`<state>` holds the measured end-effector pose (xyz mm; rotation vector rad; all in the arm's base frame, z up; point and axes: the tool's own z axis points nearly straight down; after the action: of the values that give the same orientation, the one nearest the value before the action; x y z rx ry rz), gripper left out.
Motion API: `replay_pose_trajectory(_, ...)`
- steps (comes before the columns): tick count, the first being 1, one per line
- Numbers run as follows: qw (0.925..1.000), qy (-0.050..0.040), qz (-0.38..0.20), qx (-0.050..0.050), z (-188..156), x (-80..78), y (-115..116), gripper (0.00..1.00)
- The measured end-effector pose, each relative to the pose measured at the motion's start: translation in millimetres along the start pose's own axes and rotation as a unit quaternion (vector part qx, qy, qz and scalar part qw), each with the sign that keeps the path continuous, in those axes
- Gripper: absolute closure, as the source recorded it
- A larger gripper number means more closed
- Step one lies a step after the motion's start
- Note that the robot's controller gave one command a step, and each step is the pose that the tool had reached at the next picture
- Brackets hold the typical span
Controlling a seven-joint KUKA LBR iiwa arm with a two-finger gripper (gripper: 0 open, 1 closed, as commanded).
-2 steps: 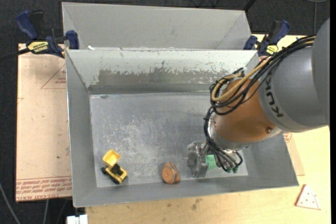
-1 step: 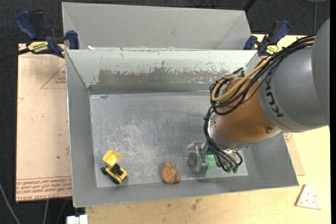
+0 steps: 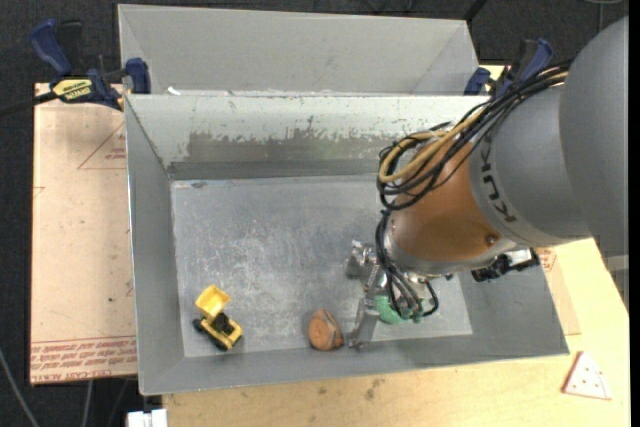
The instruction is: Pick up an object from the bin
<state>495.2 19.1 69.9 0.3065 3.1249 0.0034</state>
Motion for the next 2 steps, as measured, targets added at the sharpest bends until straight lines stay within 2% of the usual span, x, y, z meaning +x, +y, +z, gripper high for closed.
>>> replay_pose_trajectory(1, 1.0, 0.0, 0.0, 0.0, 0, -0.1, -1, 0.0)
replay_pose_trajectory(2, 1.0, 0.0014, -0.007, 0.0, -29, -25.7, -35, 0.0)
